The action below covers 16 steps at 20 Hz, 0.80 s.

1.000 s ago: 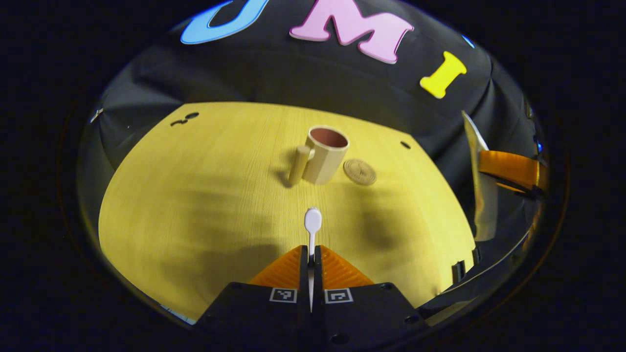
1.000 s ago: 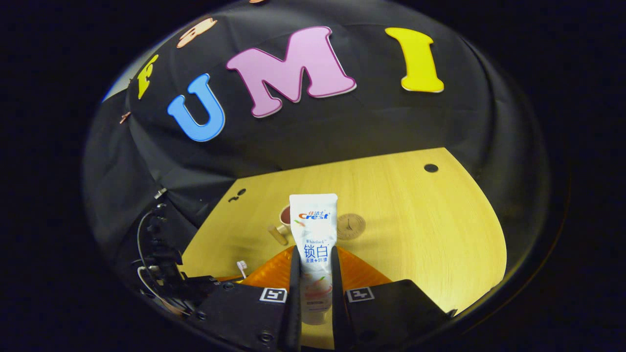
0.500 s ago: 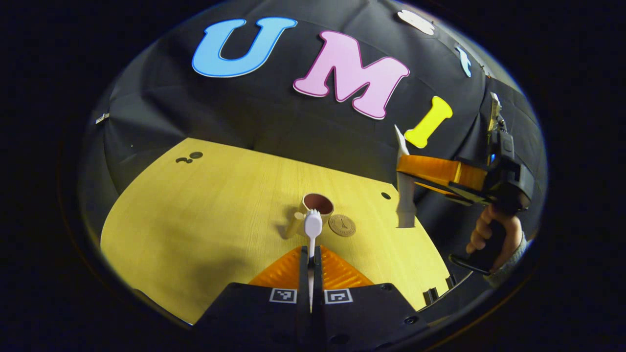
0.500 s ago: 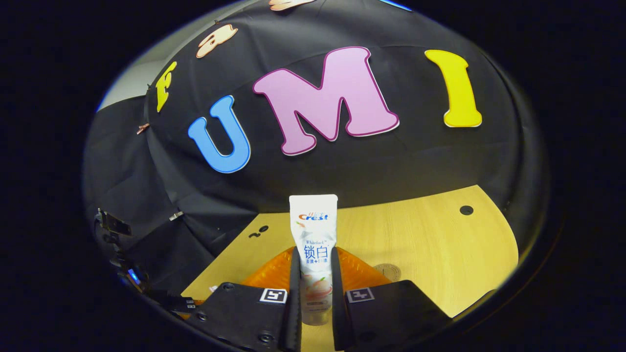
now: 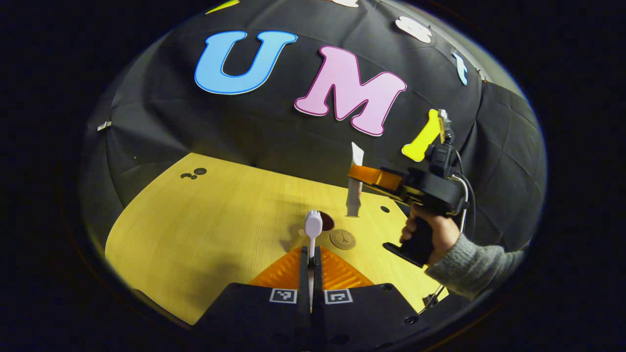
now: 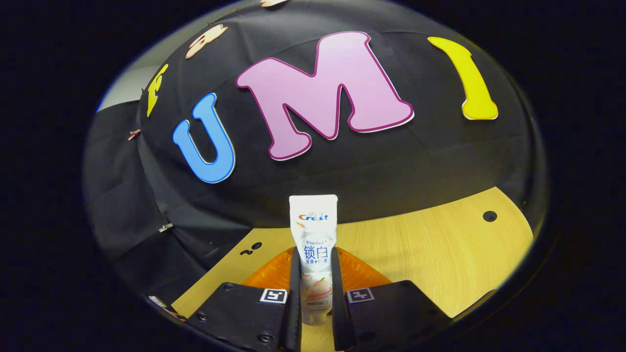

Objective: Put the toothbrush and toothpaste on the desktop into the cup, then pick up the cup and place it on the coaster on the desktop.

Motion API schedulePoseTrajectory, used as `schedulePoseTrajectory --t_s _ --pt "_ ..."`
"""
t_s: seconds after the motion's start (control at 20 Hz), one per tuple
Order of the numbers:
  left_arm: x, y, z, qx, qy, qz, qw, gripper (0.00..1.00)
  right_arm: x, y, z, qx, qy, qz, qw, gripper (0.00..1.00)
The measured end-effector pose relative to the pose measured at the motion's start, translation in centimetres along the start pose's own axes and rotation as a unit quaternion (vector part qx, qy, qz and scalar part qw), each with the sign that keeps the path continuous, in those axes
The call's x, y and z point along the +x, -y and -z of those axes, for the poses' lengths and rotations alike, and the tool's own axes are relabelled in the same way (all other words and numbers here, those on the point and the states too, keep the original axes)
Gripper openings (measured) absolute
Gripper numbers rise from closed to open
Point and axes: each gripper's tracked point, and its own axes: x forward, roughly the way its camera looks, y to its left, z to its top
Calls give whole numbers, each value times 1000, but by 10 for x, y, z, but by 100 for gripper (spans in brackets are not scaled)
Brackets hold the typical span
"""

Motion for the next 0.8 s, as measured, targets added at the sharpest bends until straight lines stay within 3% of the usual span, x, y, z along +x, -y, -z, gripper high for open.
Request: schedulePoseTrajectory --t_s 0.45,0.8 --pt "9 4 1 5 3 -15 1000 6 48 6 50 -46 -22 -11 999 29" --pt "5 6 -2 -10 -7 -27 1000 6 51 12 79 -60 -64 -4 996 29"
